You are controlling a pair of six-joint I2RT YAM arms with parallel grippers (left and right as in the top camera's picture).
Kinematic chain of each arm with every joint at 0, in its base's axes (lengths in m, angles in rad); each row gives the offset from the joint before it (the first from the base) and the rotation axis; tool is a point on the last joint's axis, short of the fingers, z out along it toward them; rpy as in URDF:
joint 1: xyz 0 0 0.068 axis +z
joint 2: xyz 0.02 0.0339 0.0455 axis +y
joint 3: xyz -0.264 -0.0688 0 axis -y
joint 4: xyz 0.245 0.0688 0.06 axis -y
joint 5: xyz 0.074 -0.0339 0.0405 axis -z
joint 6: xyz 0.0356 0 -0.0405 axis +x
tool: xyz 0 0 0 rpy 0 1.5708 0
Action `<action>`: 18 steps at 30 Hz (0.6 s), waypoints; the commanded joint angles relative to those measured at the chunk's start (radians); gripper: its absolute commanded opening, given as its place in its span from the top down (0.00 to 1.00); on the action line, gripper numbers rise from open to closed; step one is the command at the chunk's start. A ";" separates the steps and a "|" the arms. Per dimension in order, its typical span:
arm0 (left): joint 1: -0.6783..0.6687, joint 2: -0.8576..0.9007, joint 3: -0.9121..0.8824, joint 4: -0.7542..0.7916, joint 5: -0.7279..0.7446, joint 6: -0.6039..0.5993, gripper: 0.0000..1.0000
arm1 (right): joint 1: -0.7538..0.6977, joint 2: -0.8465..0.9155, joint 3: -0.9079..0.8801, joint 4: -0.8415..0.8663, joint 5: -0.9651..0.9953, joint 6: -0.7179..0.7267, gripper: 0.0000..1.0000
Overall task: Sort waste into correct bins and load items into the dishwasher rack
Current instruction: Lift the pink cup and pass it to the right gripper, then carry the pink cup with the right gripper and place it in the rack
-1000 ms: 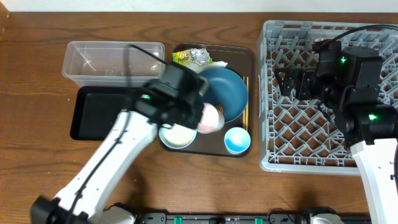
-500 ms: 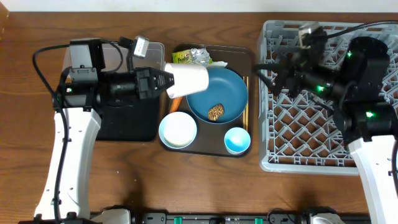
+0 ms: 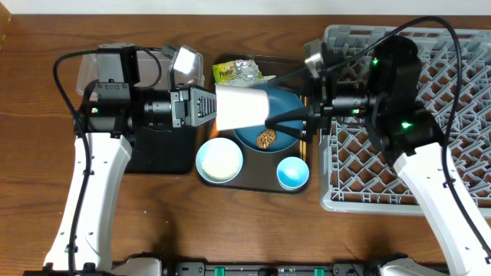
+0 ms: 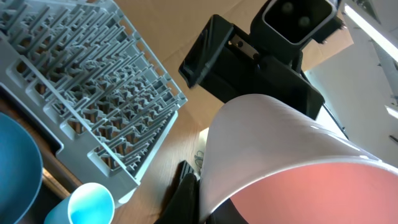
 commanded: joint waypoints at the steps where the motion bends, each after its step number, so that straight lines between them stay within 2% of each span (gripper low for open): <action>1: -0.002 0.003 0.020 0.006 0.032 0.010 0.94 | 0.037 0.007 0.016 0.027 -0.080 -0.029 0.11; 6: -0.003 0.003 0.020 0.010 0.031 0.010 0.94 | 0.083 0.010 0.016 0.040 -0.080 -0.028 0.11; 13: -0.003 0.003 0.020 0.025 0.031 0.010 0.94 | 0.149 0.010 0.016 0.089 -0.051 -0.030 0.25; 18: -0.003 0.003 0.020 0.027 0.031 0.010 0.94 | 0.180 0.010 0.016 0.089 0.049 -0.030 0.27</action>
